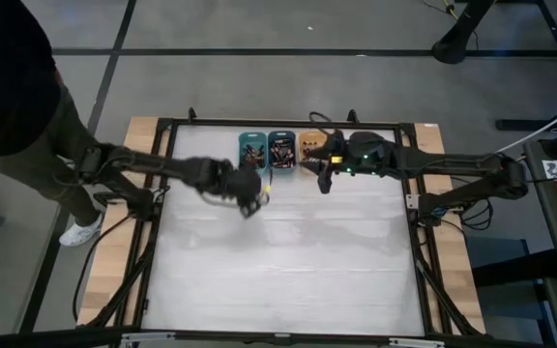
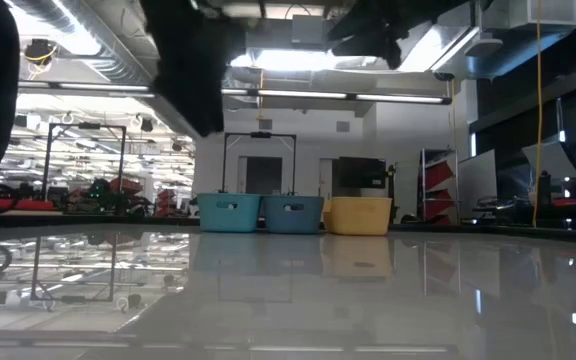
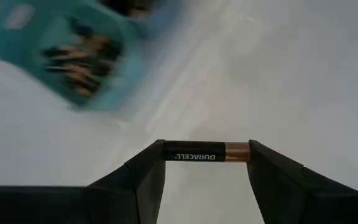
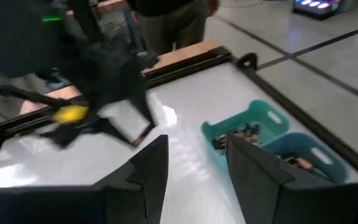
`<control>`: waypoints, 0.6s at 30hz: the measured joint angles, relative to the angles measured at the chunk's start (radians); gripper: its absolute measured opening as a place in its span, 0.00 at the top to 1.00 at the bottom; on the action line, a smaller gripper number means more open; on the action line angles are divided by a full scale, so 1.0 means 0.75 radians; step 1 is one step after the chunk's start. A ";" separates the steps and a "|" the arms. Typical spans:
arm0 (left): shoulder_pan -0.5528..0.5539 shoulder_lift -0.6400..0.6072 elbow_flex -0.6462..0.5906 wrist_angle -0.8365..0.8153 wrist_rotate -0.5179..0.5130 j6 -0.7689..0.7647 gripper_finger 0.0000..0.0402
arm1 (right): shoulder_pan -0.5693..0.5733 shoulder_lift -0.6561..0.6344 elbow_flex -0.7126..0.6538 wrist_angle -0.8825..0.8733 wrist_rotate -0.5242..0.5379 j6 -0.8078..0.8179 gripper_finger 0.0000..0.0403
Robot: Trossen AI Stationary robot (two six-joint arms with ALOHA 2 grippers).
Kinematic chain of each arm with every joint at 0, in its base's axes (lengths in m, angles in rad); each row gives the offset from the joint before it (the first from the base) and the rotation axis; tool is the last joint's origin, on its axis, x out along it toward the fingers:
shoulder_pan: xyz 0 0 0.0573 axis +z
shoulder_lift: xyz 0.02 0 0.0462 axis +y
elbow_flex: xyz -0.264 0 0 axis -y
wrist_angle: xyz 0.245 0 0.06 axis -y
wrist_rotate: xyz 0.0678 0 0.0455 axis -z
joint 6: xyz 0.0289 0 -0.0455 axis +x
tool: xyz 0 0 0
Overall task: Sort batteries
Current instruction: Put the brown battery into the green bin
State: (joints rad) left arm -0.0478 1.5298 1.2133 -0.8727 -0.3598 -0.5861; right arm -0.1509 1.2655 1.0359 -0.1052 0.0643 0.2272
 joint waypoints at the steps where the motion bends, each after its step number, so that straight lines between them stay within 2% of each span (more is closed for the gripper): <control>1: 0.062 0.003 0.000 -0.001 0.000 0.024 0.52 | 0.000 -0.016 0.000 -0.012 0.019 -0.001 0.60; 6: 0.358 0.018 -0.001 0.067 0.057 0.176 0.52 | 0.000 -0.069 0.000 -0.022 0.086 -0.010 0.60; 11: 0.603 0.077 0.000 0.250 0.223 0.276 0.52 | 0.000 -0.071 0.000 -0.027 0.130 -0.005 0.60; 14: 0.708 0.134 0.000 0.275 0.341 0.293 0.52 | 0.000 -0.071 0.000 -0.034 0.162 0.002 0.60; 18: 0.786 0.202 0.000 0.272 0.431 0.280 0.52 | 0.000 -0.071 0.000 -0.035 0.181 0.032 0.60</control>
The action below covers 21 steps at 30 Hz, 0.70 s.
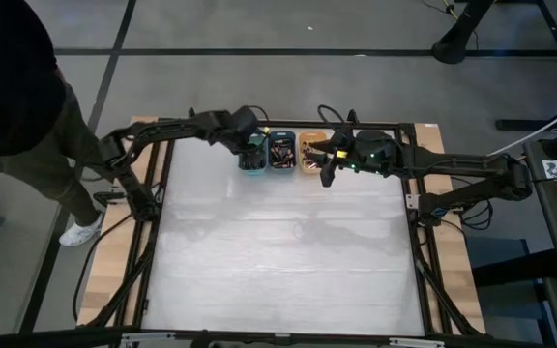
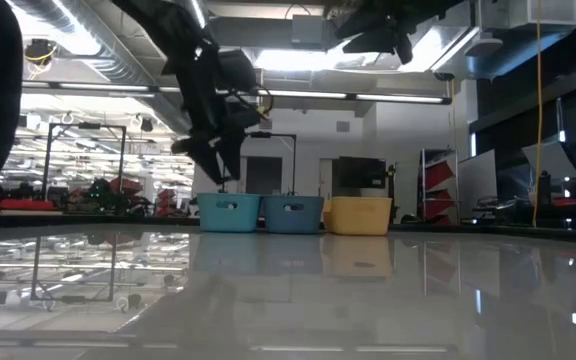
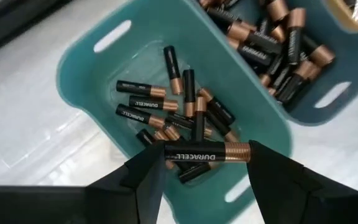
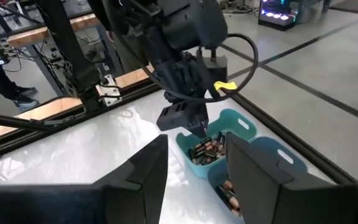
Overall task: Sort batteries
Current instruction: Put the brown battery into the green bin
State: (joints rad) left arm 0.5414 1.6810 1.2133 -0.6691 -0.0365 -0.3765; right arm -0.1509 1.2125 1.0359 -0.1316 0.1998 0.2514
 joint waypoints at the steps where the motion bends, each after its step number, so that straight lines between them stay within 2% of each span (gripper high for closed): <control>1: 0.011 0.011 0.000 0.002 0.011 0.011 0.52 | 0.000 0.000 0.000 -0.001 0.000 0.009 0.60; 9: 0.025 0.040 0.000 0.016 0.017 0.116 0.50 | 0.000 0.001 0.000 -0.056 0.002 0.050 0.60; 17: 0.028 0.040 0.000 0.005 0.079 0.109 0.32 | 0.000 0.001 0.000 -0.061 0.032 0.052 0.60; 21: 0.031 0.040 0.014 -0.022 0.088 0.137 0.26 | 0.000 0.001 0.000 -0.061 0.037 0.046 0.60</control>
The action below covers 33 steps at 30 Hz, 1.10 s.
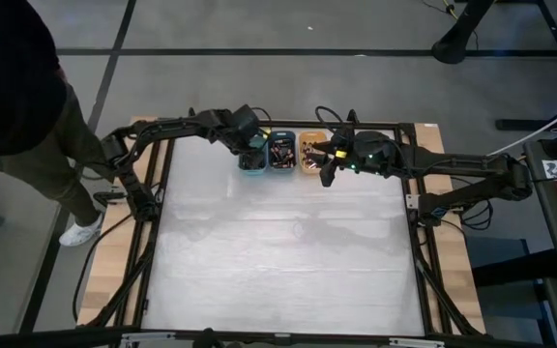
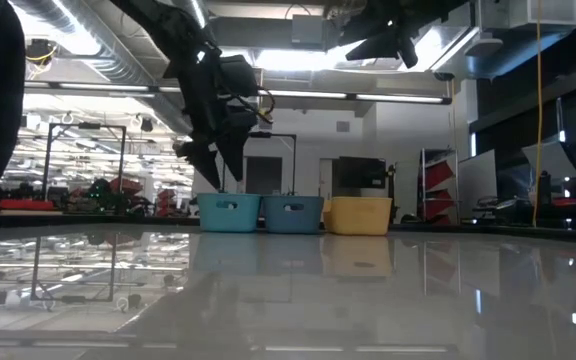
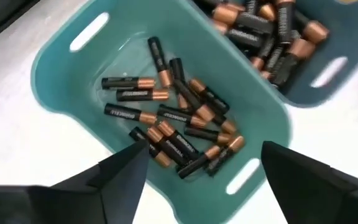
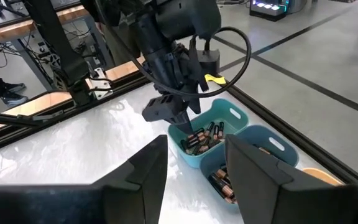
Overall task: Sort batteries
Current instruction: Put the brown battery into the green bin
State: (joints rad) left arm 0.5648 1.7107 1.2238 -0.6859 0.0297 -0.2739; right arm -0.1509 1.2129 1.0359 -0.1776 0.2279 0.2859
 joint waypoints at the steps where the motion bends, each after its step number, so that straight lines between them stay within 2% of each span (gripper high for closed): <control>1: 0.000 0.000 0.015 -0.016 0.011 0.024 0.25 | 0.000 0.000 0.000 0.000 0.000 -0.001 0.60; 7: -0.045 -0.061 0.152 -0.241 0.080 0.172 0.25 | 0.000 0.001 0.000 -0.011 0.000 -0.011 0.60; 11: -0.201 -0.160 0.180 -0.476 0.086 0.202 0.26 | 0.000 0.001 0.000 -0.017 -0.003 -0.061 0.60; 14: -0.414 -0.218 0.178 -0.662 0.085 0.187 0.27 | 0.000 0.001 0.000 -0.032 -0.013 -0.097 0.60; 18: -0.765 -0.252 0.165 -0.815 0.085 0.045 0.27 | 0.000 0.005 0.000 -0.049 -0.014 -0.138 0.60; 25: -1.352 -0.252 0.165 -0.827 0.113 -0.227 0.27 | 0.000 0.035 0.000 -0.047 -0.124 -0.149 0.60; 30: -1.620 -0.235 0.164 -0.745 0.116 -0.498 0.27 | 0.002 0.093 0.001 -0.011 -0.191 -0.114 0.60; 33: -1.719 -0.162 0.162 -0.762 0.206 -0.600 0.27 | 0.002 0.130 0.001 0.020 -0.220 -0.033 0.60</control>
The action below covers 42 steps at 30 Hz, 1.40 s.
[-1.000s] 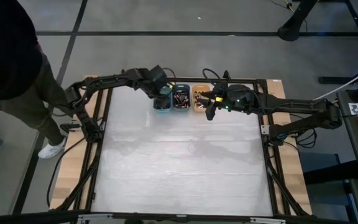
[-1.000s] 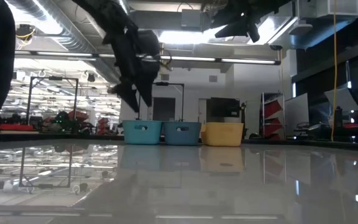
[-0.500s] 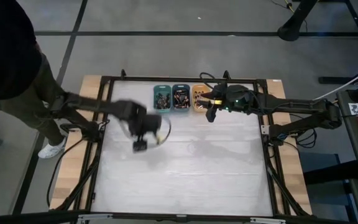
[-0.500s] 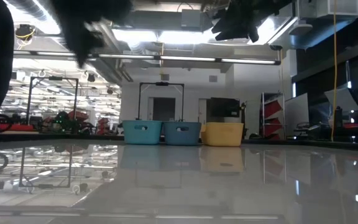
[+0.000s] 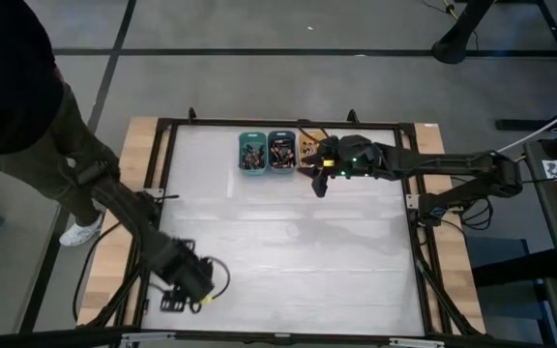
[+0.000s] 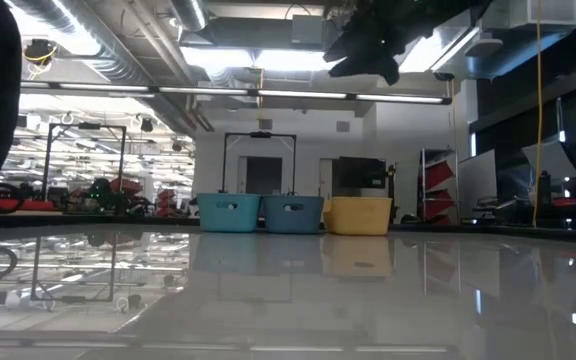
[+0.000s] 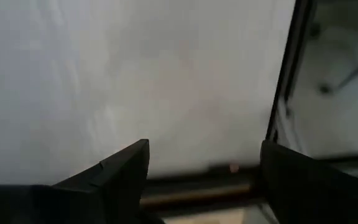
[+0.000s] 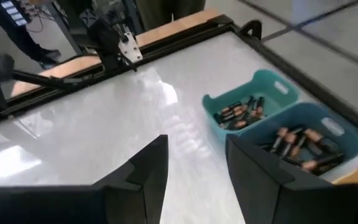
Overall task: Sort batteries
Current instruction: Put the brown battery into the green bin
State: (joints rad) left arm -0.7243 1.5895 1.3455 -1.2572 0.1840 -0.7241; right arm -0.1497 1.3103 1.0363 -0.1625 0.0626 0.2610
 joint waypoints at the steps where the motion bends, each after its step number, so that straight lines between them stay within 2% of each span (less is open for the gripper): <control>1: -0.030 0.030 -0.010 -0.006 0.044 -0.016 0.27 | 0.004 0.012 0.000 0.012 -0.009 0.018 0.60; 5: -0.102 0.148 -0.068 0.012 0.303 -0.058 0.27 | 0.054 0.051 0.000 0.087 0.041 0.069 0.60; 7: -0.133 0.188 -0.101 0.092 0.372 -0.046 0.27 | 0.086 0.065 0.000 0.158 0.086 0.086 0.60; 12: -0.210 0.219 -0.208 0.299 0.370 -0.175 0.27 | 0.149 0.079 -0.001 0.210 0.151 0.146 0.60; 19: -0.281 0.270 -0.346 0.465 0.476 -0.331 0.27 | 0.204 0.079 -0.001 0.210 0.223 0.186 0.60; 26: -0.338 0.387 -0.347 0.485 0.614 -0.301 0.27 | 0.202 0.079 -0.001 0.210 0.229 0.210 0.60; 38: -0.363 0.466 -0.346 0.463 0.642 -0.217 0.27 | 0.199 0.079 -0.001 0.211 0.231 0.202 0.60; 42: -0.372 0.519 -0.342 0.460 0.719 -0.177 0.27 | 0.199 0.079 -0.001 0.210 0.231 0.201 0.60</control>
State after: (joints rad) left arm -1.0035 1.9785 1.0893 -0.9123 0.7234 -0.8566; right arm -0.0002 1.3697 1.0359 -0.0051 0.2356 0.4114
